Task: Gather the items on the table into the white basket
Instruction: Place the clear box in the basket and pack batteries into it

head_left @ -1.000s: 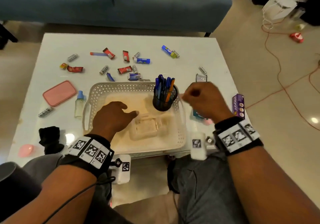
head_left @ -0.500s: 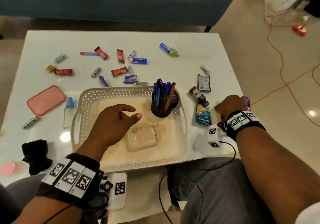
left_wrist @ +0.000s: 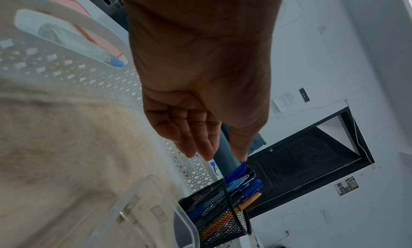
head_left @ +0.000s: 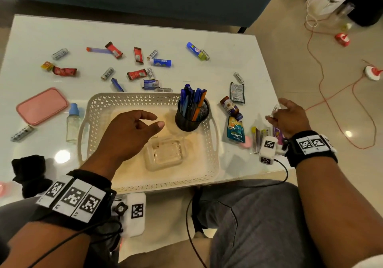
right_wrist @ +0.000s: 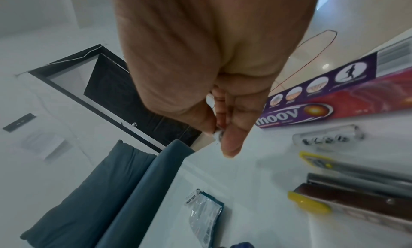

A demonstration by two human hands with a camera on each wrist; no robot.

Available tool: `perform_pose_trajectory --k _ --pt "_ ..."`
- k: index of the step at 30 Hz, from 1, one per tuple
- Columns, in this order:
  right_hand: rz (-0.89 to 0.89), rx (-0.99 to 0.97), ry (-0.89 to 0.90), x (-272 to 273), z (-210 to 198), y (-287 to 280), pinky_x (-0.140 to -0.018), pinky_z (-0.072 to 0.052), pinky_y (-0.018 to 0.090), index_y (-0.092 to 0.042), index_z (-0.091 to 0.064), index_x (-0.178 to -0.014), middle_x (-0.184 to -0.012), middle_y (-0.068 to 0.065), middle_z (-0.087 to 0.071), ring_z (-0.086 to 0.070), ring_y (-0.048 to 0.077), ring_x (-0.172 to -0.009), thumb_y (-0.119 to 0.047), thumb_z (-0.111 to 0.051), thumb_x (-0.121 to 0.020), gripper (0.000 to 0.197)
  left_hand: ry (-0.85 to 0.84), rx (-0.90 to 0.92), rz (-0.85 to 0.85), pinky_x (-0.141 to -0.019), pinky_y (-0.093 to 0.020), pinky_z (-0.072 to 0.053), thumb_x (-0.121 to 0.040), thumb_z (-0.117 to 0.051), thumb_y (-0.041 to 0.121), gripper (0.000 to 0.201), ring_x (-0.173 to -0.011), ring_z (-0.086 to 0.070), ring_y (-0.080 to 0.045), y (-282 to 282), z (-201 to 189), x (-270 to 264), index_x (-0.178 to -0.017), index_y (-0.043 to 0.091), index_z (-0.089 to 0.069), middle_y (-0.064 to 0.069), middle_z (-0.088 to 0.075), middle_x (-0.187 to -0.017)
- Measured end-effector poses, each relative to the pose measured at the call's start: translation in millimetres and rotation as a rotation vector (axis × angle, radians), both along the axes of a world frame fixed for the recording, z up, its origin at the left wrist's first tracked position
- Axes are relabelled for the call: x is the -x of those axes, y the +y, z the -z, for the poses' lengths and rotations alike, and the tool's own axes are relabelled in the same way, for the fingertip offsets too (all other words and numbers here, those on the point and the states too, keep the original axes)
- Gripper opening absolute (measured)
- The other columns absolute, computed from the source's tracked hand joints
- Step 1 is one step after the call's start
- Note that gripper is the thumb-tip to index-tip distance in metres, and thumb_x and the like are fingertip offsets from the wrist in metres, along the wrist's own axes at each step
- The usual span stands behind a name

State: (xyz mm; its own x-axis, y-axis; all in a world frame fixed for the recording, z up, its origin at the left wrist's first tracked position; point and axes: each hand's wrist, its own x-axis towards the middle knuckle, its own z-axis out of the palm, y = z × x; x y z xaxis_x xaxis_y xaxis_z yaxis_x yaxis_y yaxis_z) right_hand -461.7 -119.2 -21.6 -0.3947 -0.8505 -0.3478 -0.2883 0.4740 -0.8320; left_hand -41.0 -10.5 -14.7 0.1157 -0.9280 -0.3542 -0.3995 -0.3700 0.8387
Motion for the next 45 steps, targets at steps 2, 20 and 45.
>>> perform_pose_trajectory --k 2,20,45 --pt "-0.024 -0.085 0.136 0 2 6 -0.062 -0.057 0.023 -0.012 -0.06 -0.128 -0.105 0.016 -0.065 -0.062 0.021 -0.078 0.008 -0.056 -0.087 0.046 0.009 0.006 0.002 -0.072 -0.031 -0.054 -0.083 -0.076 0.05 0.027 -0.071 -0.072 -0.015 0 -2 1 -0.102 0.032 -0.072 -0.002 -0.074 -0.072" --pt "-0.342 -0.475 1.037 -37 3 33 -0.083 -0.053 0.038 0.002 -0.062 -0.111 -0.113 0.021 -0.067 -0.065 0.038 -0.106 -0.02 -0.065 -0.091 0.03 0.015 -0.002 0.074 -0.078 -0.033 -0.054 -0.084 -0.075 0.052 0.029 -0.073 -0.072 -0.014 1 5 9 -0.105 0.032 -0.069 -0.002 -0.074 -0.073" --pt "-0.775 -0.337 -0.081 -255 -56 89 -0.041 -0.019 0.02 -0.005 -0.064 -0.071 -0.054 0.004 -0.037 -0.029 0.011 -0.043 -0.01 -0.068 -0.087 0.018 -0.059 0.208 0.212 -0.068 -0.024 -0.052 -0.058 -0.094 0.048 0.065 -0.064 -0.063 0.004 19 -7 10 -0.117 0.04 -0.067 0.015 -0.069 -0.09"
